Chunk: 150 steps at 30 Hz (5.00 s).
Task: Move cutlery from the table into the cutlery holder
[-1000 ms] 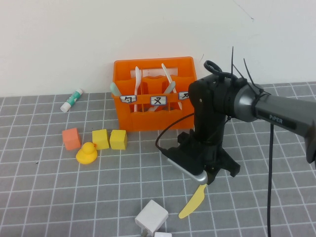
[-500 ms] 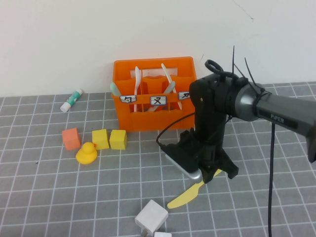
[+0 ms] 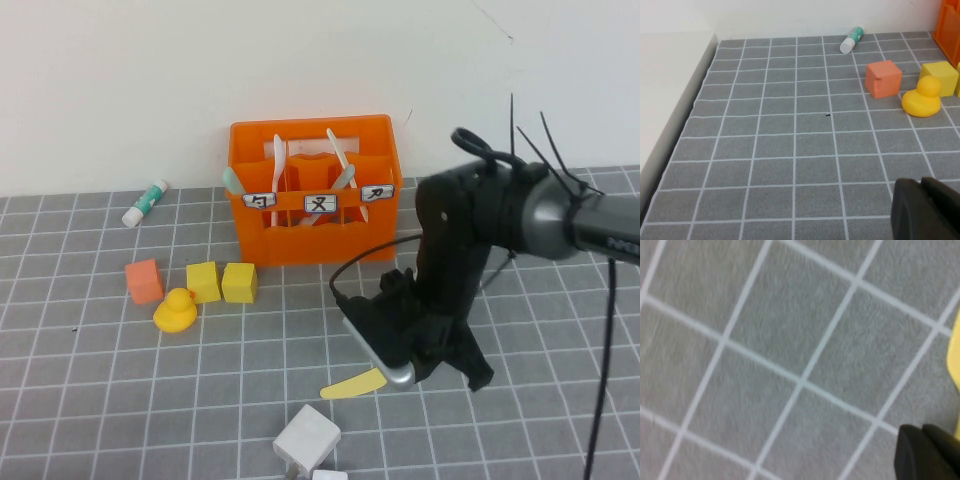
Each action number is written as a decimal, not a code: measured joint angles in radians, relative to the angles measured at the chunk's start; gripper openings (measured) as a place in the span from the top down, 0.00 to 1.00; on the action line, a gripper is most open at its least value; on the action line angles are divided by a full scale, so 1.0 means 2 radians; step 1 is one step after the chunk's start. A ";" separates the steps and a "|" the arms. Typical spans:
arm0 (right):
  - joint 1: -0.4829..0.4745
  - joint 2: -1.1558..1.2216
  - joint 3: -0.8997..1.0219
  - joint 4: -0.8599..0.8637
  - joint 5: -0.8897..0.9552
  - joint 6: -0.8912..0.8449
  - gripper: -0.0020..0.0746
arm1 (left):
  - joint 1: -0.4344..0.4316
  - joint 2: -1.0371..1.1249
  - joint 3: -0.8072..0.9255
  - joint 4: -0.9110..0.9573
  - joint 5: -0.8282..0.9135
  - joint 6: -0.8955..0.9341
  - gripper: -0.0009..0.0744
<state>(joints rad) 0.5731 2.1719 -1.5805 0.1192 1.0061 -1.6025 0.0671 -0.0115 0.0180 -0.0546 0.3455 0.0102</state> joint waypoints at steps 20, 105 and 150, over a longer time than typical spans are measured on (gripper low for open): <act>0.000 -0.037 0.047 -0.008 -0.103 0.076 0.54 | 0.000 0.000 0.000 0.000 0.000 0.000 0.99; -0.017 -0.012 0.116 0.078 -0.867 0.736 0.82 | 0.000 0.000 0.000 0.000 0.000 0.000 0.99; 0.012 -0.793 0.575 -0.231 -0.519 0.728 0.98 | 0.000 0.000 0.000 0.000 0.000 -0.002 0.99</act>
<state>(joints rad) 0.5967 0.5860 -0.4309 -0.3430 -0.0312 -0.1468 0.0671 -0.0115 0.0180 -0.0546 0.3455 0.0064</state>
